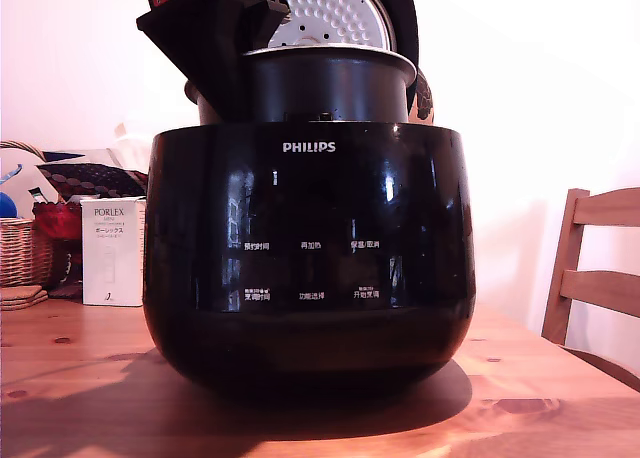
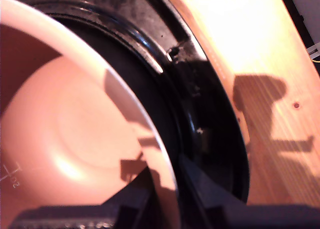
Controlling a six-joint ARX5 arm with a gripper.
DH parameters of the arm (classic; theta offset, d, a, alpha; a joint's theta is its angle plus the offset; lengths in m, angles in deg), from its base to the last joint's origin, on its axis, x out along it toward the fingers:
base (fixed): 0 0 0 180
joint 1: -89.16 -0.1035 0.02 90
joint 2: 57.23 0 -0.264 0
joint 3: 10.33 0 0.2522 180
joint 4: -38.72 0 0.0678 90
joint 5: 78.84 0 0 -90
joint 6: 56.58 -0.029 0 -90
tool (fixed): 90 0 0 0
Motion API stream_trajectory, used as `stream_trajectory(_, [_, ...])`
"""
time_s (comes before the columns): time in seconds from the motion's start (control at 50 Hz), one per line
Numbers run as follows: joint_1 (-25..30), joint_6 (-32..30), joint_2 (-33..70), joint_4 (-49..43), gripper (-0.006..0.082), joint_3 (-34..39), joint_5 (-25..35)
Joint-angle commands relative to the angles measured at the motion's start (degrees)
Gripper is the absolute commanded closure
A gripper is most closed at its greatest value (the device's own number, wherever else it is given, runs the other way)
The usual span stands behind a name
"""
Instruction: Place the pot you are holding inside the rice cooker
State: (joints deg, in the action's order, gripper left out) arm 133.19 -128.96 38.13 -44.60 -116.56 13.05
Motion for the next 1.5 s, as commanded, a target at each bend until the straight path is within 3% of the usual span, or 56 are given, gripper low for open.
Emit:
stream_trajectory(0.0, [-0.8, 0.5, -0.9, -0.5, 0.0683, 0.0, -0.2])
stream_trajectory(0.16, [-0.8, 0.5, -0.9, -0.5, 0.0682, 0.0, 0.0])
stream_trajectory(0.3, [-0.9, 0.6, -0.9, -0.4, 0.0631, 0.0, 0.7])
stream_trajectory(0.9, [-0.9, 2.3, -0.9, 0.3, 0.0632, -1.3, 0.2])
stream_trajectory(1.48, [-0.9, 8.7, -1.7, -5.4, 0.0636, -6.1, 0.0])
